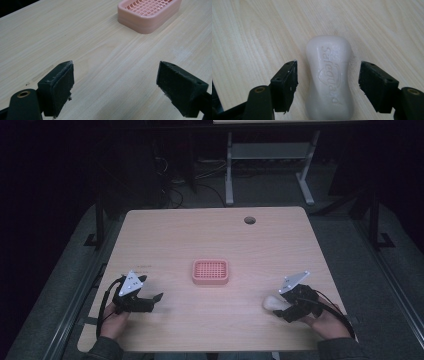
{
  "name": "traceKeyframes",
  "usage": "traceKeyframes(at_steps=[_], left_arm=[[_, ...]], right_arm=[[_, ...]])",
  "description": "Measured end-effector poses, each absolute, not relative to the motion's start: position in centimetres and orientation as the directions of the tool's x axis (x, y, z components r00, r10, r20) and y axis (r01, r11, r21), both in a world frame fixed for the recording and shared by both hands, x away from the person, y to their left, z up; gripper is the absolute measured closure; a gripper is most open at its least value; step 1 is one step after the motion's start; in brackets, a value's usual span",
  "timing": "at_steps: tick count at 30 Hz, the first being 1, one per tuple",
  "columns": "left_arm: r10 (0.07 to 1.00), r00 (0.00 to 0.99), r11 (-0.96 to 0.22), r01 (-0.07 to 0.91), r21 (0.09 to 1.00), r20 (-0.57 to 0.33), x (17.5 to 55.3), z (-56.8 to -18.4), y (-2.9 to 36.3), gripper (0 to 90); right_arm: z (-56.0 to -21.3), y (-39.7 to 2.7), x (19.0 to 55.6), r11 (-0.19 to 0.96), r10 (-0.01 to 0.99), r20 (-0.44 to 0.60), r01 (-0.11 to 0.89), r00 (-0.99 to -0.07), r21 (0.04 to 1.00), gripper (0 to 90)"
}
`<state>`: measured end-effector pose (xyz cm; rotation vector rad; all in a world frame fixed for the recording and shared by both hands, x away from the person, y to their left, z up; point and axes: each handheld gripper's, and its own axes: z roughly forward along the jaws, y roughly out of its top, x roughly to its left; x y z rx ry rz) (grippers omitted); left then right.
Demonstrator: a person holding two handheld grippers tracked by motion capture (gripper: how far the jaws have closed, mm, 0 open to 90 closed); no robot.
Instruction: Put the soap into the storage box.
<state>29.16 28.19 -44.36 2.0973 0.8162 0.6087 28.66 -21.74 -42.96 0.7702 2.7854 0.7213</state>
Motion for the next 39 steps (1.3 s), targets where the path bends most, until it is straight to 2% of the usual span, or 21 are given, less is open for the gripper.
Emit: traceKeyframes(at_steps=[15, 39], left_arm=[[0.712, 0.685, -0.495, 0.336, 0.801, 0.153, 29.3, -44.4, 28.1, 13.9], [0.712, 0.685, -0.496, 0.338, 0.800, 0.152, 29.3, -44.4, 28.1, 13.9]], right_arm=[[-44.6, -21.4, 29.5, 0.759, 0.527, -0.011, 0.465, -0.850, 0.457, 32.4], [-45.1, -21.4, 29.5, 0.749, 0.534, 0.017, 0.482, -0.845, 0.455, 45.8]])
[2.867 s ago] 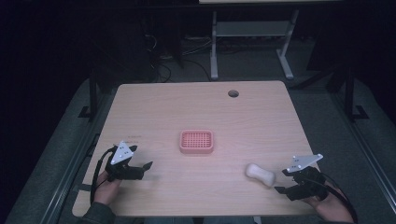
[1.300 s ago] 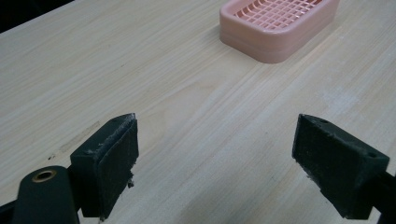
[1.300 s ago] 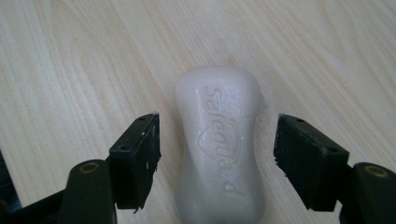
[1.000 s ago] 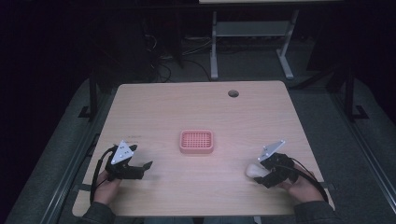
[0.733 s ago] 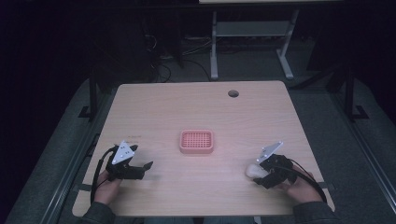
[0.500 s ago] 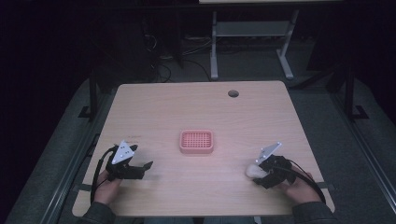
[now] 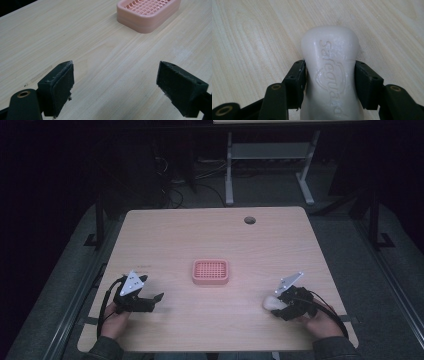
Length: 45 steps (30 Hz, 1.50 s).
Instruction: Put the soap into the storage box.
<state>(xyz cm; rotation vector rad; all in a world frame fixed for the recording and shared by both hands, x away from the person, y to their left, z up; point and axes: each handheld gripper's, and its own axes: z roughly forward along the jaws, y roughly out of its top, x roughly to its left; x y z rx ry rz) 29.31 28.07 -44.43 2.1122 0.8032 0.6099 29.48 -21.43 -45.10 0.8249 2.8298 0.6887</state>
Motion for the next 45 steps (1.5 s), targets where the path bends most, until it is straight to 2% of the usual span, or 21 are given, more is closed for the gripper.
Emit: traceKeyframes(at_steps=[12, 20, 45], left_arm=[[0.713, 0.684, -0.494, 0.336, 0.802, 0.153, 29.3, -44.4, 28.1, 13.9], [0.714, 0.683, -0.498, 0.340, 0.798, 0.155, 29.3, -44.3, 28.3, 13.9], [0.721, 0.678, -0.482, 0.339, 0.808, 0.145, 29.3, -44.4, 28.2, 13.9]], right_arm=[[-45.0, -21.5, 29.3, 0.748, 0.540, 0.002, 0.481, -0.842, 0.457, 47.8], [-43.7, -21.2, 29.1, 0.733, 0.529, 0.007, 0.461, -0.848, 0.500, 48.7], [-45.0, -20.2, 29.5, 0.745, 0.531, -0.004, 0.464, -0.848, 0.480, 48.0]])
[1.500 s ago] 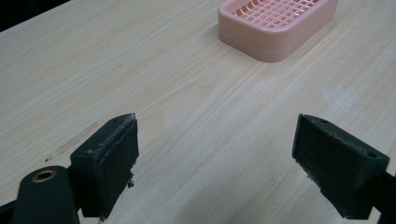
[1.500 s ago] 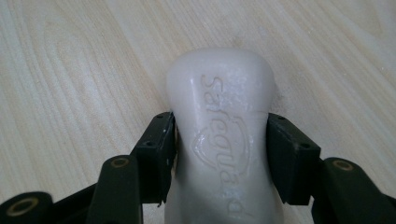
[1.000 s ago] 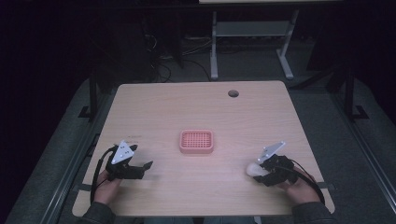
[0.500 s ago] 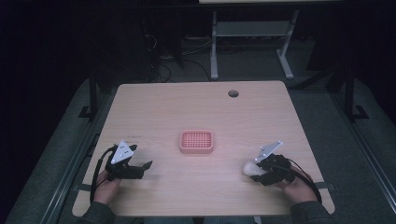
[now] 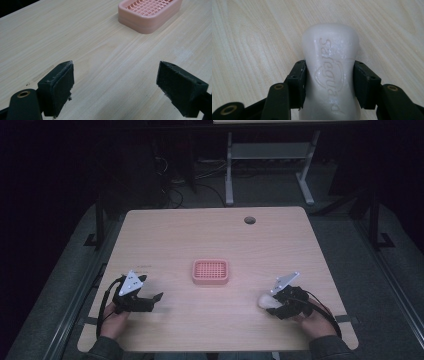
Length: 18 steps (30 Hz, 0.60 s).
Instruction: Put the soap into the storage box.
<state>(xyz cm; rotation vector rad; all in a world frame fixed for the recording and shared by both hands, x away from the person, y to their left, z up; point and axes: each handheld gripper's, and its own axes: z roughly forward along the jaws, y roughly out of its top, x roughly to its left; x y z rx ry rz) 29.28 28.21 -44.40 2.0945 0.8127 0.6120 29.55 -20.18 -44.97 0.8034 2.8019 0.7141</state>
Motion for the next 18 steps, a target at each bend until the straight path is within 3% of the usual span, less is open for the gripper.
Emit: traceKeyframes(at_steps=[18], left_arm=[[0.716, 0.681, -0.493, 0.335, 0.803, 0.155, 29.26, -44.28, 28.44, 13.9]], right_arm=[[-45.29, -20.38, 29.35, 0.718, 0.551, 0.023, 0.488, -0.834, 0.497, 48.0]])
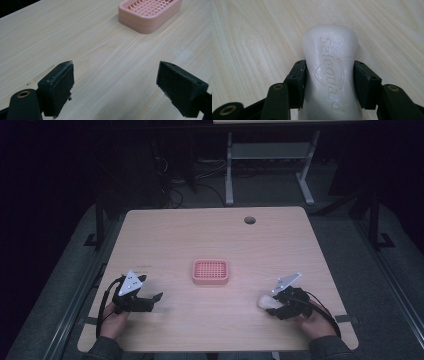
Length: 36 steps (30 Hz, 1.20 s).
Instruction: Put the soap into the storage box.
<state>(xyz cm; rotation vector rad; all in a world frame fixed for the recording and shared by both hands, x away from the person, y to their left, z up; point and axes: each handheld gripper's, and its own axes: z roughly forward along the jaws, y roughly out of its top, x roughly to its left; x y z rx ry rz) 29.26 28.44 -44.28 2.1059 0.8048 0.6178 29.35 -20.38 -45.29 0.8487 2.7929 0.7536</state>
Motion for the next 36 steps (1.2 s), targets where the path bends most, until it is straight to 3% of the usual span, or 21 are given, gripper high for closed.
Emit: traceKeyframes(at_steps=[36], left_arm=[[0.735, 0.665, -0.459, 0.348, 0.817, 0.130, 29.3, -44.3, 28.7, 13.9]], right_arm=[[-40.5, -15.3, 33.4, 0.804, 0.422, -0.023, 0.362, -0.906, 0.472, 48.3]])
